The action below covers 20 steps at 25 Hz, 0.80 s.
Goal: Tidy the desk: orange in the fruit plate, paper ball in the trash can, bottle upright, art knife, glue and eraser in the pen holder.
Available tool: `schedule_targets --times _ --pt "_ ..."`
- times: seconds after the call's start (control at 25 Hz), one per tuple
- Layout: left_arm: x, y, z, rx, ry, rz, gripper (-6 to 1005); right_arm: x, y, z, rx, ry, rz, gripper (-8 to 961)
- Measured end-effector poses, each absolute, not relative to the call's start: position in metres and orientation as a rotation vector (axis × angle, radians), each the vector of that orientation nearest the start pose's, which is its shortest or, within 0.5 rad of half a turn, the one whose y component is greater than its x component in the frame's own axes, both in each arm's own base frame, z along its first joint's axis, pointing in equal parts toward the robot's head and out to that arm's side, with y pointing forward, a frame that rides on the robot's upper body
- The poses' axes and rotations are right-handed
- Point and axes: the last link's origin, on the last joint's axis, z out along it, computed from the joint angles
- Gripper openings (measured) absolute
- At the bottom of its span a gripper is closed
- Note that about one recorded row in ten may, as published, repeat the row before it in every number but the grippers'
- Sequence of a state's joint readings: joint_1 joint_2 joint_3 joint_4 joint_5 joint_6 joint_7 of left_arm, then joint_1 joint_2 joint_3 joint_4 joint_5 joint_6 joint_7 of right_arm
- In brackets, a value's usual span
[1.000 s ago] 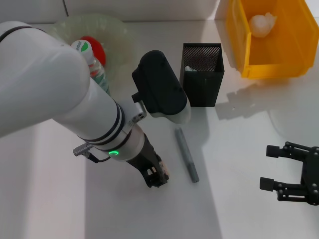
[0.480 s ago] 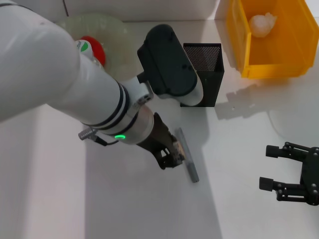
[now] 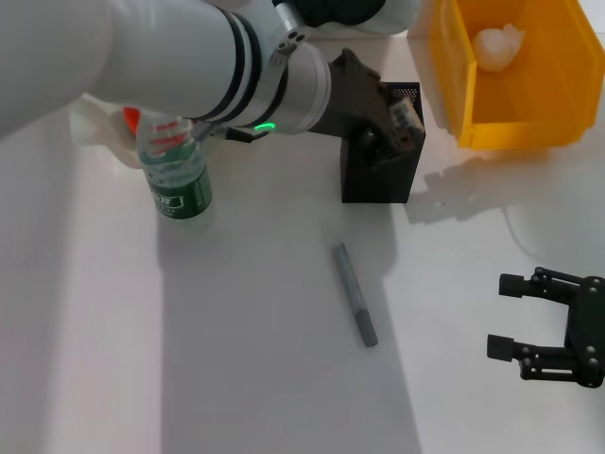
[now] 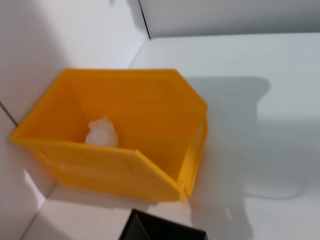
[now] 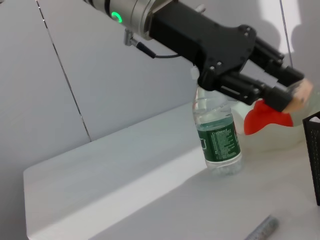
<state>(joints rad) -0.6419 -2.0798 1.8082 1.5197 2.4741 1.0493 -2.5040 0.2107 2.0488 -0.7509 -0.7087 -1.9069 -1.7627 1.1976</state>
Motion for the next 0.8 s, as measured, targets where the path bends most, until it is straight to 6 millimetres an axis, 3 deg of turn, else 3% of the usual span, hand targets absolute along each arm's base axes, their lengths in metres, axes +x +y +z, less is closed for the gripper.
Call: schedule_targets --times 0.24,0.8 --pt "-0.053 0.379 -0.076 -2.632 -0.111 -0.015 404 0.322 0.228 0.018 -2.726 0.616 0.769 835" --pt "-0.07 0.391 -0.082 -2.604 -0.16 0.012 410 0.318 0.23 0.018 -2.739 0.598 0.784 835"
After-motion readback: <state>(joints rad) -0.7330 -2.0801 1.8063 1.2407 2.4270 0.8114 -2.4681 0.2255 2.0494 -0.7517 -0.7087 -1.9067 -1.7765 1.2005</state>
